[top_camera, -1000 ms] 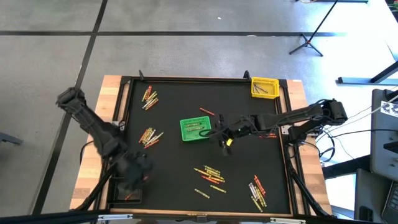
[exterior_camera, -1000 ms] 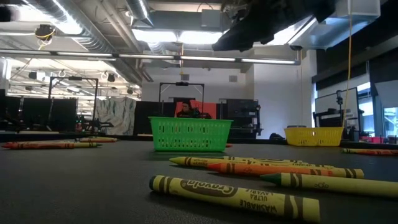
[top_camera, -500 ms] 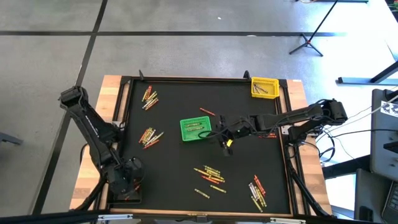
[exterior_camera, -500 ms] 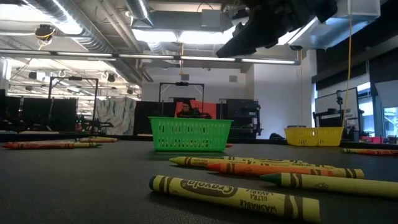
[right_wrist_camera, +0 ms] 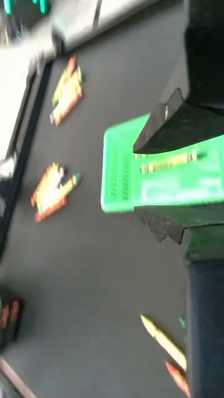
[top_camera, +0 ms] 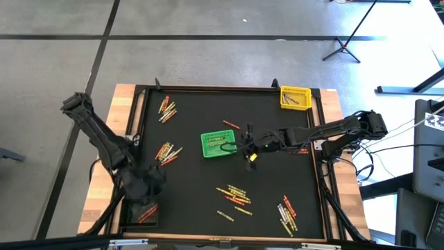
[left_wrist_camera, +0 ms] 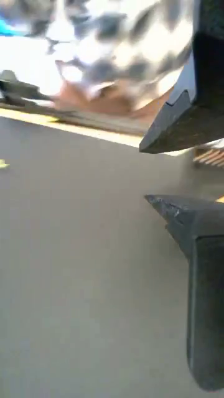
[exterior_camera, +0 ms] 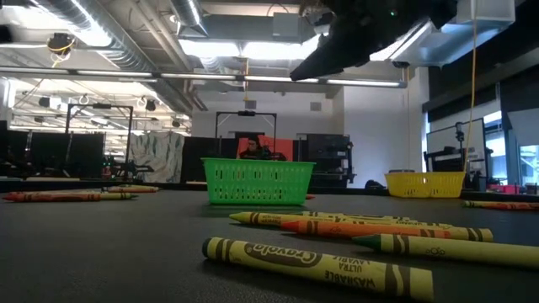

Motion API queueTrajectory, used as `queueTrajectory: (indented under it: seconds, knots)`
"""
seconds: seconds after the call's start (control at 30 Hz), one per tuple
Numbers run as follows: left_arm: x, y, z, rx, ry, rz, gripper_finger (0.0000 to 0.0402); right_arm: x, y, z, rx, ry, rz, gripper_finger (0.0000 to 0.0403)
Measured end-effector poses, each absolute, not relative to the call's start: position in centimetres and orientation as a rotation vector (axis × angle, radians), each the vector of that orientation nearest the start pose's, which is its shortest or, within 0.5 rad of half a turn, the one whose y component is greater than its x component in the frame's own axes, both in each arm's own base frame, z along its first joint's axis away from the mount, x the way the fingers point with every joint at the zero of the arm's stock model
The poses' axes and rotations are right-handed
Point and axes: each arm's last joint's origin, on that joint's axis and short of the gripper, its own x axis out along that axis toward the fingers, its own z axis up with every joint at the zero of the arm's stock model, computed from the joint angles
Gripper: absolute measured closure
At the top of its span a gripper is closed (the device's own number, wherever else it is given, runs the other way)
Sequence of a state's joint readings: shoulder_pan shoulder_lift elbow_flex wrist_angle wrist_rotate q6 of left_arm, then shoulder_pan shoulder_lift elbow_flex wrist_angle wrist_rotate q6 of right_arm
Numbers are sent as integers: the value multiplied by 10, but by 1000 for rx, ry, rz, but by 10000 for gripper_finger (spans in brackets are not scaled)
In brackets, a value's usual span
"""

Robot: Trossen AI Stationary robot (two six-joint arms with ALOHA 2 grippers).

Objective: Sort crayons
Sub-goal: Put the orange crayon into the black bin

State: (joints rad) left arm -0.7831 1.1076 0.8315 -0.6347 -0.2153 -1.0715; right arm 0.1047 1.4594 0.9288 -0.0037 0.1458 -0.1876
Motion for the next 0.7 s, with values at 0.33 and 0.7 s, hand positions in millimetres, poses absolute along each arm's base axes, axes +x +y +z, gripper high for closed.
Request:
queueTrajectory:
  seconds: [0.33, 0.7]
  knots:
    - [202, -95, 262, -72, 634, -2, 298, 304, -5, 250, -256, 653, -285, 260]
    - [223, -51, 232, 22, 297, 65, 298, 297, -74, 174, -47, 777, -421, 260]
